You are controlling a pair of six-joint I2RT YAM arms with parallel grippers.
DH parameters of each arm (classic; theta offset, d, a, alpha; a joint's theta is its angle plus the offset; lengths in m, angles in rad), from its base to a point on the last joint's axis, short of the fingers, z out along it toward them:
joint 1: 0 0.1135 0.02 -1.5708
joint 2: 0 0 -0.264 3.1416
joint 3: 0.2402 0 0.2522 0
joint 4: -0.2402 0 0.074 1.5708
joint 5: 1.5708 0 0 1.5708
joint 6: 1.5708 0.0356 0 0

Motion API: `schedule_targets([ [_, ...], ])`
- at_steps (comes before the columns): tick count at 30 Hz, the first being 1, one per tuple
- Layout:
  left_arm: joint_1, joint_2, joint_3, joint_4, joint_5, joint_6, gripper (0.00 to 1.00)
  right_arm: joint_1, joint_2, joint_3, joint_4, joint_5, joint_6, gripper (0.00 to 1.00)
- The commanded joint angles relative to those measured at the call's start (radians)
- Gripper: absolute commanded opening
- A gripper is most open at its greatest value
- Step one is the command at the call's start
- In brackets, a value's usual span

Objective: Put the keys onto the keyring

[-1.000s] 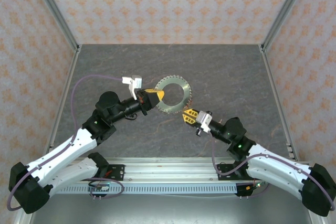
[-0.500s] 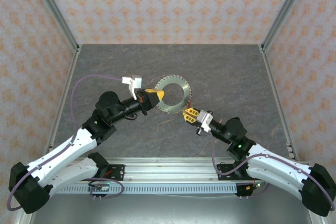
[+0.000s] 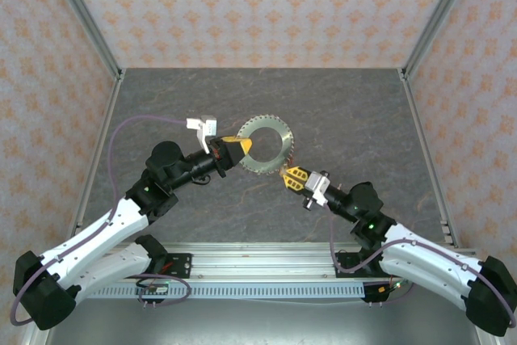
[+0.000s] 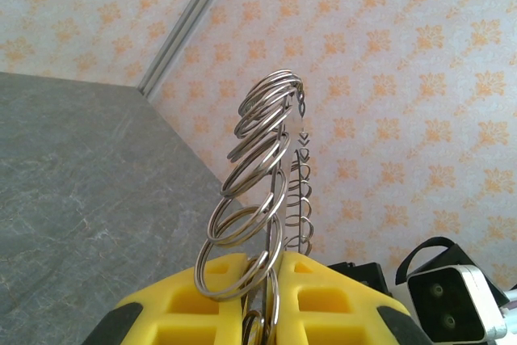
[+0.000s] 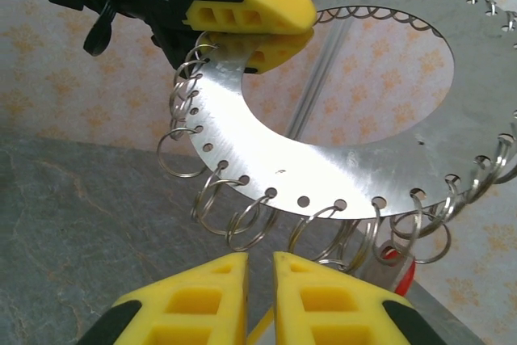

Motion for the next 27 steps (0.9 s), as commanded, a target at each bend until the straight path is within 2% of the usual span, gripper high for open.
schedule_targets([
  [1,0.009,-0.027,-0.001,0.080,-0.023,-0.018,0.00,0.008,-0.003,0.024,-0.015,-0.071,0.000,0.15],
  [6,0.010,-0.027,-0.001,0.082,-0.029,-0.023,0.00,0.008,0.013,0.029,-0.004,-0.105,0.023,0.15],
  [12,0.009,-0.024,-0.005,0.086,-0.036,-0.027,0.00,0.009,0.021,0.031,0.071,-0.034,-0.001,0.17],
  [19,0.009,-0.024,-0.005,0.095,-0.051,-0.034,0.00,0.010,0.056,0.063,0.056,-0.095,-0.007,0.17],
  [27,0.009,-0.022,-0.010,0.099,-0.058,-0.043,0.00,0.048,0.099,0.072,0.100,-0.017,-0.053,0.18],
])
